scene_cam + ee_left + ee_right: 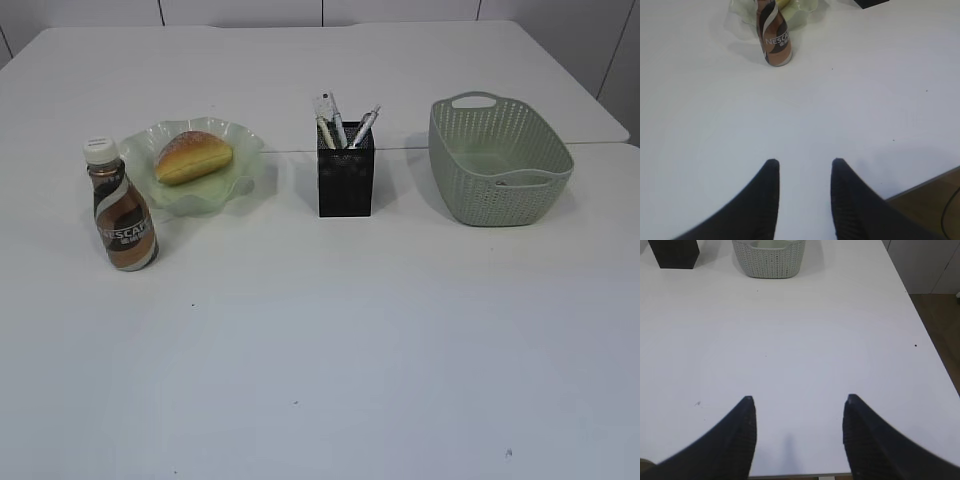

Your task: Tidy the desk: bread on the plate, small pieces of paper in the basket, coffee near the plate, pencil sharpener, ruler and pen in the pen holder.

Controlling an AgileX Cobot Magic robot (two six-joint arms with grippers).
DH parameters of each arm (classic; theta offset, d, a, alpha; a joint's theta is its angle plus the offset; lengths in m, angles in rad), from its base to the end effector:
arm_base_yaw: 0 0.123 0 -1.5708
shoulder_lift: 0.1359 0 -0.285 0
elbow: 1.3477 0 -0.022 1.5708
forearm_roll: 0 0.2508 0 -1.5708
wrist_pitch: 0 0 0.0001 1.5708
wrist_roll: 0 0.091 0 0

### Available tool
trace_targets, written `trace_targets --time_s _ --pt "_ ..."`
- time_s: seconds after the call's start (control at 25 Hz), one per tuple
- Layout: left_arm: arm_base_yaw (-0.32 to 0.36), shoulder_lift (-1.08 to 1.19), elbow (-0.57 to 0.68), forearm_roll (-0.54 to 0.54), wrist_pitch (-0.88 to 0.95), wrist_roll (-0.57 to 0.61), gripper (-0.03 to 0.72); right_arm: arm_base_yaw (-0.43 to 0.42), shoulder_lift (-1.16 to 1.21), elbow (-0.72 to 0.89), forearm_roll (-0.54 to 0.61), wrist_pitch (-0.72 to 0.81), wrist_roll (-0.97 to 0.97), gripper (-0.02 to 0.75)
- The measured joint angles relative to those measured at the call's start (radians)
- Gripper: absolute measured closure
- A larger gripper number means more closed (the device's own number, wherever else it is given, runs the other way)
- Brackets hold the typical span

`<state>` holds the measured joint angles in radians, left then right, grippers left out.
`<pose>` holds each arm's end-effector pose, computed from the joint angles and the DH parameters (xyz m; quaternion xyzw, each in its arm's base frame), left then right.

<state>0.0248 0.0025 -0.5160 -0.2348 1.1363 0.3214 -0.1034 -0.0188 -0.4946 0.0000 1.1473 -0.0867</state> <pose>-0.0104 -0.0195 0.2776 0.1371 0.8521 -0.0304 0.5041 -0.0108 0.0011 0.2688 0.0073 0.8717 -0.0465 0.4878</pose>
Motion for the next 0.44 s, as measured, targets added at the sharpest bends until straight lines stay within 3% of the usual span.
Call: trace_targets --time_s 0.44 --pt "0.000 0.000 0.000 0.000 0.000 0.000 0.447 0.000 0.000 0.000 0.000 0.000 0.000 0.300"
